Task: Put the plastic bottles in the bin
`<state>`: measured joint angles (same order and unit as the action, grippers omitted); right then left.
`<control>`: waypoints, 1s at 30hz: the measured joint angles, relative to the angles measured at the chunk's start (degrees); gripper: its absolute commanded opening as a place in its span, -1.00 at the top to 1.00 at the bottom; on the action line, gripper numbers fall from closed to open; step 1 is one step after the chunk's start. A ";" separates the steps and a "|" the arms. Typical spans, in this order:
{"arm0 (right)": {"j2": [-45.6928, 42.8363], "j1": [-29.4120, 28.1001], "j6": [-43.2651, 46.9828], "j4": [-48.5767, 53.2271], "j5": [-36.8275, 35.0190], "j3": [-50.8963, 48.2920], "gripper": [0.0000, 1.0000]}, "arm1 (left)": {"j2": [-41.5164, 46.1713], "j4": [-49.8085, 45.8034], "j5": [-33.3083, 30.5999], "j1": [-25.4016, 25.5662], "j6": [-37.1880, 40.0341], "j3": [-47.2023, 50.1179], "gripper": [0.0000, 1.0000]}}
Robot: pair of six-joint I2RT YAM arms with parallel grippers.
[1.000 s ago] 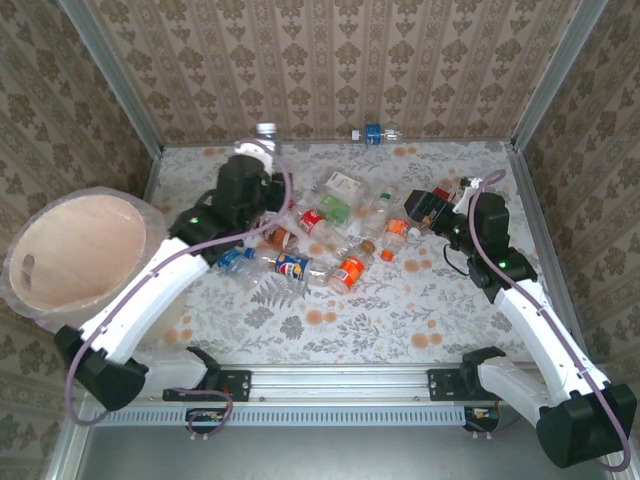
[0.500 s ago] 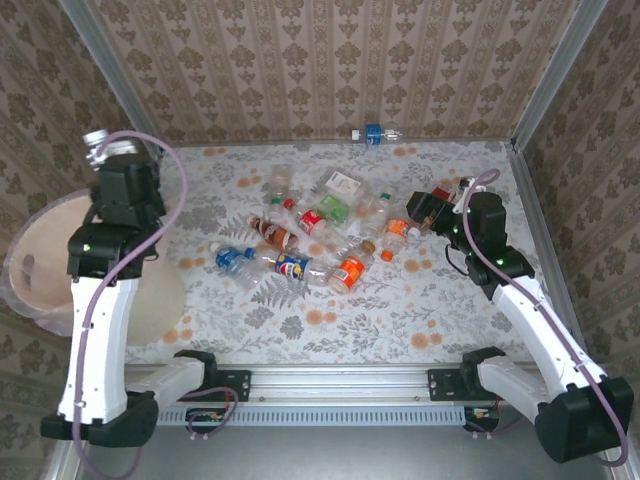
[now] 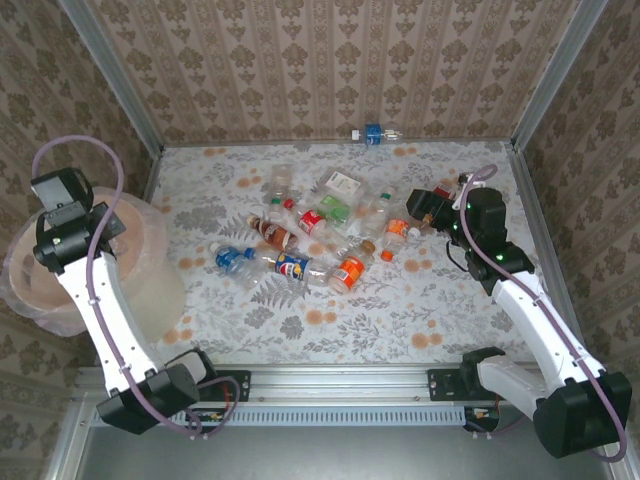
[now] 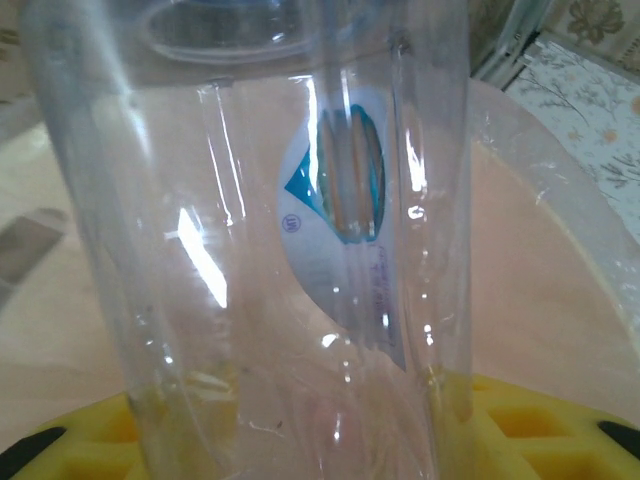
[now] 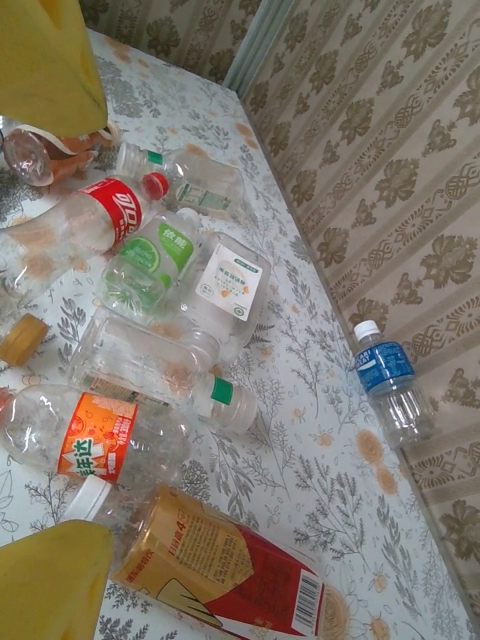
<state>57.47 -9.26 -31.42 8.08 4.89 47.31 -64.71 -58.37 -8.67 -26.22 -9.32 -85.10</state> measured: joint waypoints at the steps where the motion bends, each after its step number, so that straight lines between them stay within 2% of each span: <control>1: 0.00 0.00 0.02 0.04 -0.04 0.00 -0.99 | -0.74 0.42 1.44 -0.59 -0.35 0.17 -0.04; 7: 0.00 0.02 -0.02 -0.09 -0.22 0.00 -0.99 | -1.77 4.83 6.62 -1.92 -3.02 3.65 -0.13; 11: 0.00 0.00 -0.02 -0.09 -0.22 0.00 -0.99 | -1.77 7.39 8.81 -2.40 -5.66 7.06 -0.35; 17: 0.00 0.00 -0.02 -0.07 -0.26 0.00 -0.99 | -1.49 10.45 11.43 -2.43 -9.81 10.43 -0.44; 23: 0.00 0.00 -0.02 -0.07 -0.55 -0.02 -0.99 | -0.83 11.91 13.09 -2.49 -11.98 11.32 -0.49; 30: 0.96 0.02 -0.33 -0.07 -4.02 -0.57 -0.99 | 2.86 12.17 13.57 -2.71 -12.83 11.32 -0.71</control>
<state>58.43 -9.23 -31.75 8.01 0.86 46.74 -61.84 -46.19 4.91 -28.93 -22.15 -73.78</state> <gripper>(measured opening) 0.997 0.837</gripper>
